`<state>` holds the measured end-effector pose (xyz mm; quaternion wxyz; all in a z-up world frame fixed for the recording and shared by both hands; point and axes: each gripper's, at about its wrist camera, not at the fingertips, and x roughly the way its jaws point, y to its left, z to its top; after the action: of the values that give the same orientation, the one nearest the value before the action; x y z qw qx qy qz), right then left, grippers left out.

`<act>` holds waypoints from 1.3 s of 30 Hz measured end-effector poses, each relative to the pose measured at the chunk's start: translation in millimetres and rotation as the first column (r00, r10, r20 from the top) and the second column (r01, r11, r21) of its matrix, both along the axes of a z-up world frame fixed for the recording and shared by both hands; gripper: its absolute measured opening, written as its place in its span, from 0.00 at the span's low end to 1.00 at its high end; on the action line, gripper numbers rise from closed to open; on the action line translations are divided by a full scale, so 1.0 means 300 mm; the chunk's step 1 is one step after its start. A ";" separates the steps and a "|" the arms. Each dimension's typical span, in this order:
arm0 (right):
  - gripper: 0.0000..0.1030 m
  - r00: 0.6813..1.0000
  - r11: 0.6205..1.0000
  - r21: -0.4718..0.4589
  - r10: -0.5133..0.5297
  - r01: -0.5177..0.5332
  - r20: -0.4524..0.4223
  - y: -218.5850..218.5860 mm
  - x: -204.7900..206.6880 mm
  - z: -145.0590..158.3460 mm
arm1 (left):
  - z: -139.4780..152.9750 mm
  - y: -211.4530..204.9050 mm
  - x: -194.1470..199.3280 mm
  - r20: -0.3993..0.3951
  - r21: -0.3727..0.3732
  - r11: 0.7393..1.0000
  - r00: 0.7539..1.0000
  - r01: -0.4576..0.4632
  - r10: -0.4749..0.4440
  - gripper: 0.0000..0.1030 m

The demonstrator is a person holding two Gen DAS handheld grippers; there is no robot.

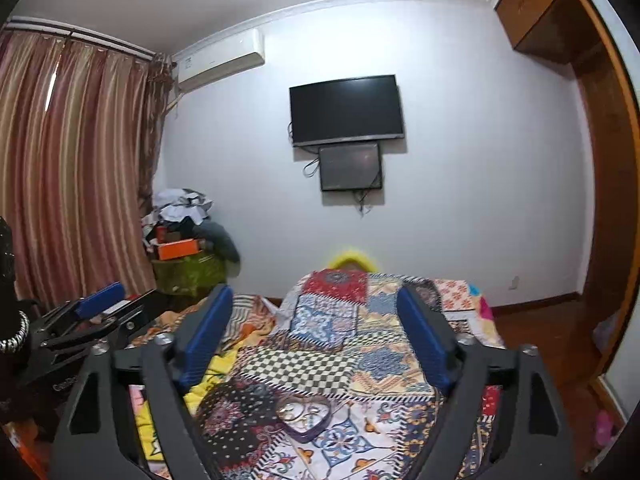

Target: Organize jewelry

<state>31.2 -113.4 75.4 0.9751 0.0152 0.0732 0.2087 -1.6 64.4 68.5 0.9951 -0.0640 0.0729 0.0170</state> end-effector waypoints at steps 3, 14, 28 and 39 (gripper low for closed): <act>0.89 1.000 1.000 -0.004 -0.019 0.019 -0.002 0.002 -0.002 -0.006 | -0.003 0.013 -0.013 0.003 -0.013 1.000 1.000 -0.016 0.016 0.84; 0.92 1.000 1.000 -0.011 -0.018 0.018 -0.026 -0.007 -0.010 -0.020 | -0.014 -0.001 -0.026 0.001 0.004 0.999 0.999 -0.035 0.035 0.84; 0.92 0.999 1.000 -0.025 -0.009 0.008 -0.041 -0.016 -0.018 -0.030 | -0.024 -0.028 -0.022 -0.005 0.036 0.998 0.999 -0.043 0.043 0.90; 0.92 0.998 1.000 -0.030 -0.011 0.009 -0.059 -0.014 -0.011 -0.033 | -0.032 -0.056 -0.026 -0.005 0.075 0.996 0.999 -0.052 0.053 0.95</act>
<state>27.9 -117.5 65.6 0.9737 0.0073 0.1048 0.2023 -9.4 47.5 58.9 0.9958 -0.0284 0.0740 0.0461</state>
